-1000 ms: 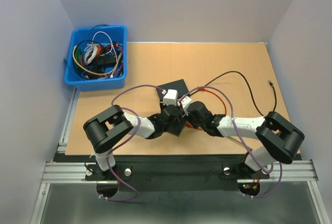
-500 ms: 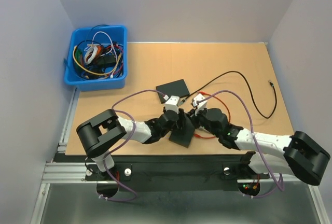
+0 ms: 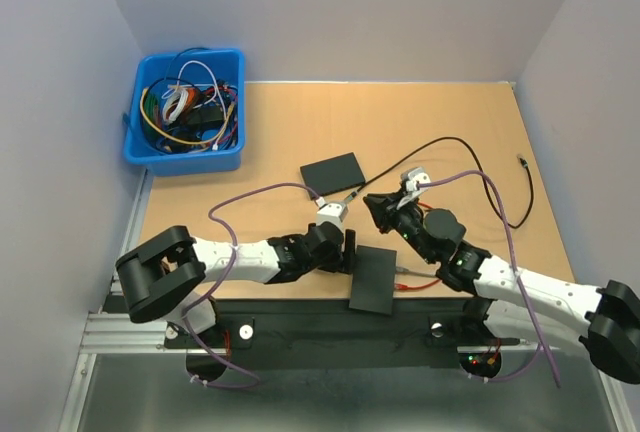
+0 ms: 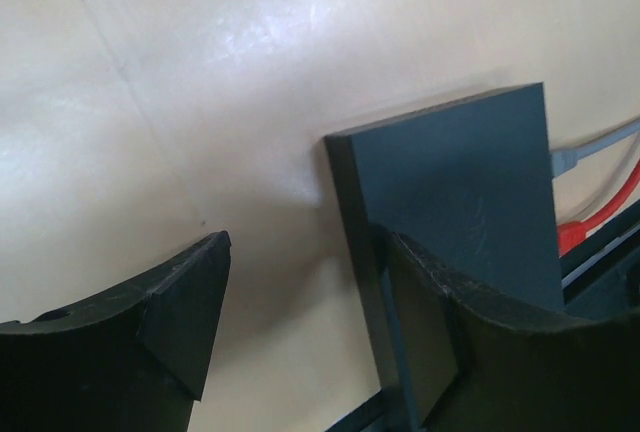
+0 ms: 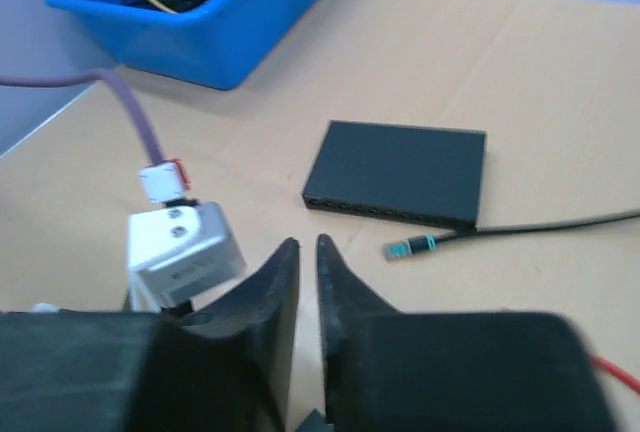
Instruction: Insert the plug into the switch port
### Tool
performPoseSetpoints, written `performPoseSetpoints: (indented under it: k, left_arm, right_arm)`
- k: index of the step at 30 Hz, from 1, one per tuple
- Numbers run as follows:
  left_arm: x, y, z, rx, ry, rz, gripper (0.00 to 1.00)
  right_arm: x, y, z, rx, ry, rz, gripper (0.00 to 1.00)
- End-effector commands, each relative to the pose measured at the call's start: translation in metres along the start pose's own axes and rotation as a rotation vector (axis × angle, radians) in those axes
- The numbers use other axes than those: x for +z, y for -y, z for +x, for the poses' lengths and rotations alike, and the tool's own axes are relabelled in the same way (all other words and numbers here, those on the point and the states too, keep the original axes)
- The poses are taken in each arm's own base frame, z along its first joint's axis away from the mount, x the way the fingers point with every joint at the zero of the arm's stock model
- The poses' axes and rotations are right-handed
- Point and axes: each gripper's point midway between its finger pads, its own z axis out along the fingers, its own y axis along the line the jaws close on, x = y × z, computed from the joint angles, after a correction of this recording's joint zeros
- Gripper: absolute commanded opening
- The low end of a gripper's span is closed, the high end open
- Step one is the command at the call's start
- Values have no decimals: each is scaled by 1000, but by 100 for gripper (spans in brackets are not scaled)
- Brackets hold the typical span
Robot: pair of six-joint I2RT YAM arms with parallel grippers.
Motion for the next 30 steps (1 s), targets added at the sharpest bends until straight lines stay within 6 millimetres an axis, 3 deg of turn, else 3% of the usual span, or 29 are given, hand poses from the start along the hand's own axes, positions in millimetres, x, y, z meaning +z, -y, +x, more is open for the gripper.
performPoseSetpoints:
  k: [1,2,3,5,10,12,15,17,20,23,24,26,27,28,30]
  left_arm:
    - [-23,-31,10,3,-38,-127,76]
    - [-26,-31,7,-1,-28,-129,77]
    - [-33,-31,0,-7,-6,-136,77]
    - [-40,-31,-10,-14,18,-141,77]
    - [-69,-36,-39,-40,93,-160,79]
    - [-77,-41,-49,-53,121,-169,79]
    - [-96,-50,-64,-69,171,-177,80]
    - [-108,-56,-70,-81,203,-182,81]
    - [-116,-48,-78,-97,246,-120,83]
    - [-118,-53,-78,-108,257,-138,84]
    - [-118,-53,-78,-110,256,-136,83]
    - [-115,-54,-76,-101,241,-149,83]
    - [-115,-54,-76,-101,240,-151,83]
    - [-115,-54,-76,-100,239,-156,84]
    - [-115,-55,-76,-100,240,-157,84]
  right_arm:
    - [-15,37,-6,98,-68,255,30]
    - [-22,47,-7,119,-70,324,38]
    - [-33,52,0,161,-105,353,54]
    - [-42,52,6,203,-136,365,66]
    - [-66,48,43,311,-310,392,69]
    - [-69,26,67,351,-431,296,69]
    - [-84,-10,107,437,-610,190,82]
    - [-96,-24,118,468,-645,173,82]
    - [-110,-52,114,508,-619,112,77]
    - [-121,-77,118,504,-676,46,65]
    - [-124,-85,122,500,-706,22,53]
    - [-129,-96,137,461,-770,17,38]
    - [-131,-102,138,450,-779,10,24]
    - [-140,-113,142,442,-802,-7,19]
    - [-148,-117,158,428,-839,20,6]
